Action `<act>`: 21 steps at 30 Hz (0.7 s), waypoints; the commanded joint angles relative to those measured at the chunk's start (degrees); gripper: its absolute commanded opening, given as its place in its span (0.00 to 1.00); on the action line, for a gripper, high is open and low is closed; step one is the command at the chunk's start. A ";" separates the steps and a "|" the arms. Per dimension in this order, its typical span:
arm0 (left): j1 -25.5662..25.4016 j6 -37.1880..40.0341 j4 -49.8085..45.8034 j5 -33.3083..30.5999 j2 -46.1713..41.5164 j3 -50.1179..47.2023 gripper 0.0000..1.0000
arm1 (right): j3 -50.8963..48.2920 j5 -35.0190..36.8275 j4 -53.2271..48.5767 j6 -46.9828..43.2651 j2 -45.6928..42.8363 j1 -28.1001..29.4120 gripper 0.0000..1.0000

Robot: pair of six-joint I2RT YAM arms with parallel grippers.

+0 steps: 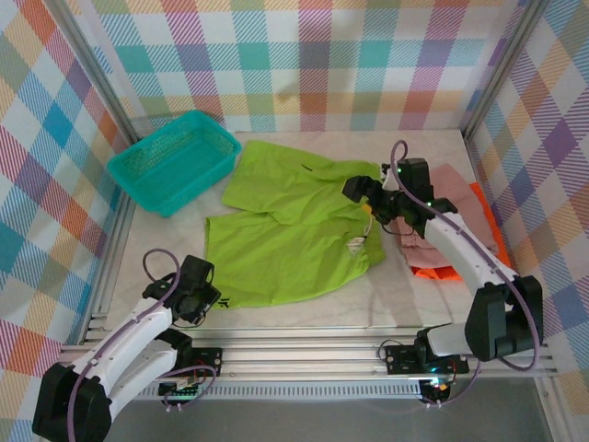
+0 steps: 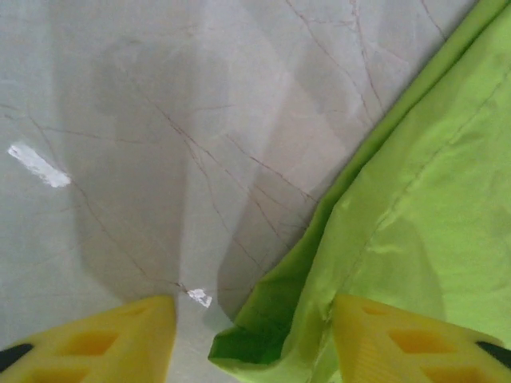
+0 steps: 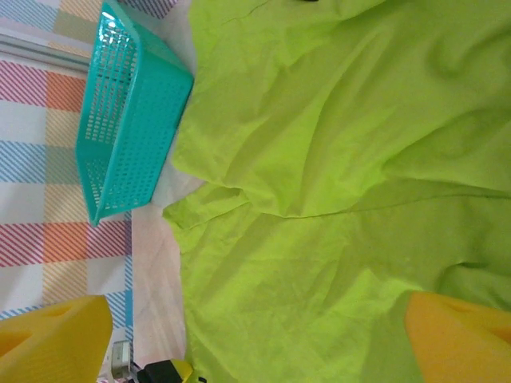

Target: Fold and stack the shorts

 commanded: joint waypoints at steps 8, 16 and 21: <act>-0.43 -1.09 8.66 3.91 1.23 0.91 0.28 | -5.95 2.09 -3.66 -4.00 -4.50 -0.57 0.94; -0.52 -0.90 9.09 6.21 1.51 2.71 0.32 | -8.23 2.57 -5.24 -5.88 -6.30 -0.67 0.94; -0.52 -0.37 8.08 5.70 1.15 3.24 0.28 | -9.01 2.26 -5.00 -6.06 -6.35 -0.71 0.94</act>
